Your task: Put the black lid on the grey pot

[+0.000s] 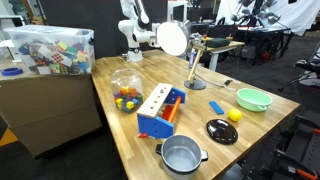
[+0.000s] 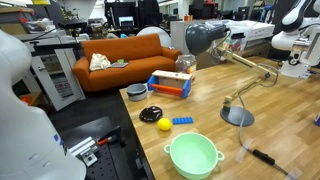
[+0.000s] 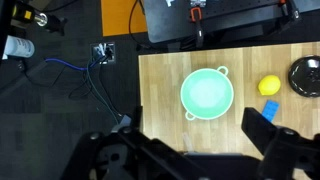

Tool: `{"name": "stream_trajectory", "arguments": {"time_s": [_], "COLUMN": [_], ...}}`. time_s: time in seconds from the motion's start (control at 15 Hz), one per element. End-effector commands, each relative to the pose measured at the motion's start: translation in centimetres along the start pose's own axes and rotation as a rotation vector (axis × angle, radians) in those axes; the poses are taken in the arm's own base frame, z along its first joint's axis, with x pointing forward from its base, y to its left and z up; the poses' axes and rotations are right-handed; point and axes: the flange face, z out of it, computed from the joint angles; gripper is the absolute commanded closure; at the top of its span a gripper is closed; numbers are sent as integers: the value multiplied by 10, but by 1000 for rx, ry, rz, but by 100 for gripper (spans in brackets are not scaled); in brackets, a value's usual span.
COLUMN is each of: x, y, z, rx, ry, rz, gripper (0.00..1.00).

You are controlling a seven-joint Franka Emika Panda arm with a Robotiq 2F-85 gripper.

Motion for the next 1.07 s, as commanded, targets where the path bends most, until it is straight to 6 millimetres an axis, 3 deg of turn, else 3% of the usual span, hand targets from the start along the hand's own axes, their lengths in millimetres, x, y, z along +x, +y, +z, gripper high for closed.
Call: {"name": "stream_trajectory", "arguments": {"time_s": [0.0,0.33,0.73,1.0], "x": [0,10,18,18], "y": [0,-20,-89,-92], "z": [-1,-10,-13,-11], "rx": [0,-6,99,78], "ry": [-1,41,72,57], "rz": [0,-28,-250,-229], "gripper": [0,0,0,0]}}
